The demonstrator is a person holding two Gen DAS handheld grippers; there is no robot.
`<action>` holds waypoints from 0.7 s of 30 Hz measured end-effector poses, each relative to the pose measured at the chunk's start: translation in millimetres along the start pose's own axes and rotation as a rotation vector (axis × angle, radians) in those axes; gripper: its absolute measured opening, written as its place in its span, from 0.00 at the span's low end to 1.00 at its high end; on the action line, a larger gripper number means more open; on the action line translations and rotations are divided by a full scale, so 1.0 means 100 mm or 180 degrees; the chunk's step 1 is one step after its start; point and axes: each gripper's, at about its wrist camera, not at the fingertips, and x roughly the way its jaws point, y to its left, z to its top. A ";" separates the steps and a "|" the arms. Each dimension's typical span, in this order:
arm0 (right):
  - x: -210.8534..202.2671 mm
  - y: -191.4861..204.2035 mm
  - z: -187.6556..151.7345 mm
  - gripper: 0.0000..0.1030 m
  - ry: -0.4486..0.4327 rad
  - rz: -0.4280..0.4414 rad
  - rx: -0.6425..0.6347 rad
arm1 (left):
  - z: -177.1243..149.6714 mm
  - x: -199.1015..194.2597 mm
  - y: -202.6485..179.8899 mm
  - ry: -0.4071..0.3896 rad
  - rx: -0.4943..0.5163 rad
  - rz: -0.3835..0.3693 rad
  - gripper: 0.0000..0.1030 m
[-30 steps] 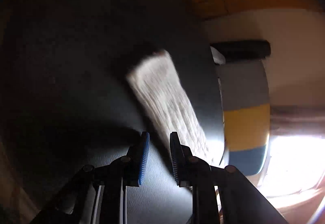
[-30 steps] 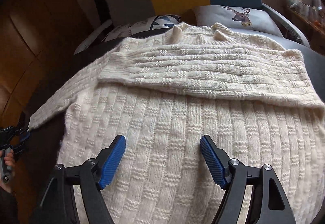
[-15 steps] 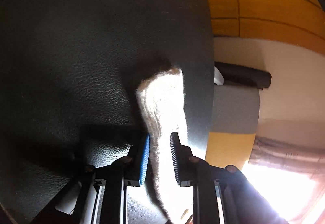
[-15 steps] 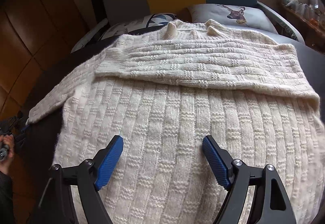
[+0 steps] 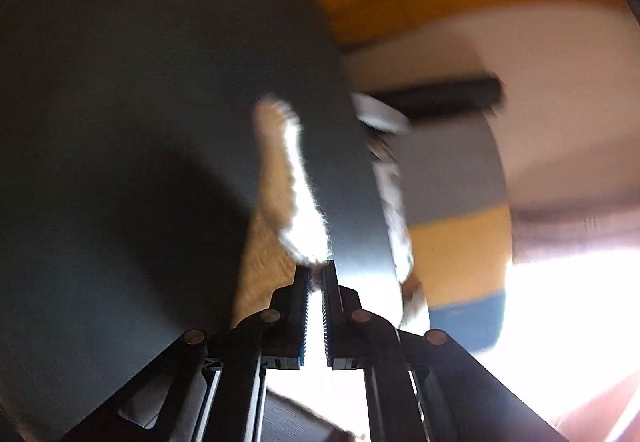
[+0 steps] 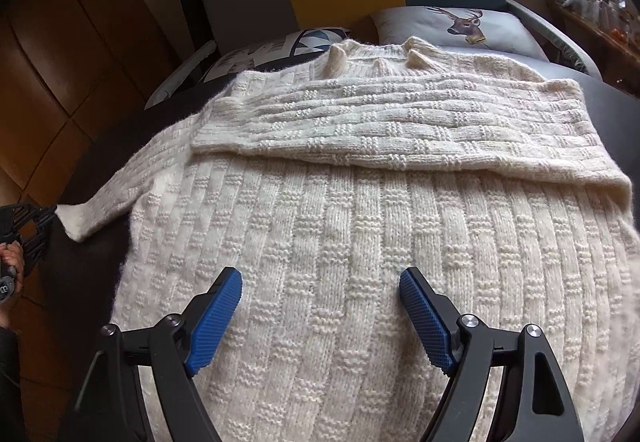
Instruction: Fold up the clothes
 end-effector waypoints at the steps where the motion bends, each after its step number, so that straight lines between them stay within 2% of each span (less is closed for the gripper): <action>1: 0.00 0.00 0.00 0.80 -0.0002 0.0005 0.0004 | -0.10 0.07 -0.18 0.0068 0.0175 -0.0034 0.04; 6: -0.02 -0.03 0.00 0.80 -0.0017 0.0024 0.0029 | -0.82 0.52 -0.97 0.0483 0.0930 -0.0182 0.04; 11: -0.04 -0.09 0.03 0.80 -0.0022 0.0079 0.0089 | -1.50 1.04 -1.50 0.0941 0.1431 -0.0265 0.04; 14: -0.03 -0.15 0.12 0.80 -0.0011 0.0280 0.0223 | -1.84 1.35 -1.72 0.1178 0.1679 -0.0252 0.04; 15: -0.02 -0.18 0.17 0.80 -0.0007 0.0409 0.0307 | -1.94 1.38 -1.72 0.1238 0.1737 -0.0226 0.04; 17: 0.03 -0.27 0.30 0.78 0.0003 0.0894 0.0634 | -2.10 1.35 -1.64 0.1357 0.1829 -0.0162 0.04; 19: 0.12 -0.32 0.47 0.72 0.0030 0.1328 0.0933 | -2.40 1.42 -1.68 0.1471 0.1951 -0.0072 0.04; 21: 0.27 -0.31 0.66 0.71 0.0075 0.1659 0.1151 | -2.73 1.51 -1.74 0.1584 0.2078 0.0023 0.04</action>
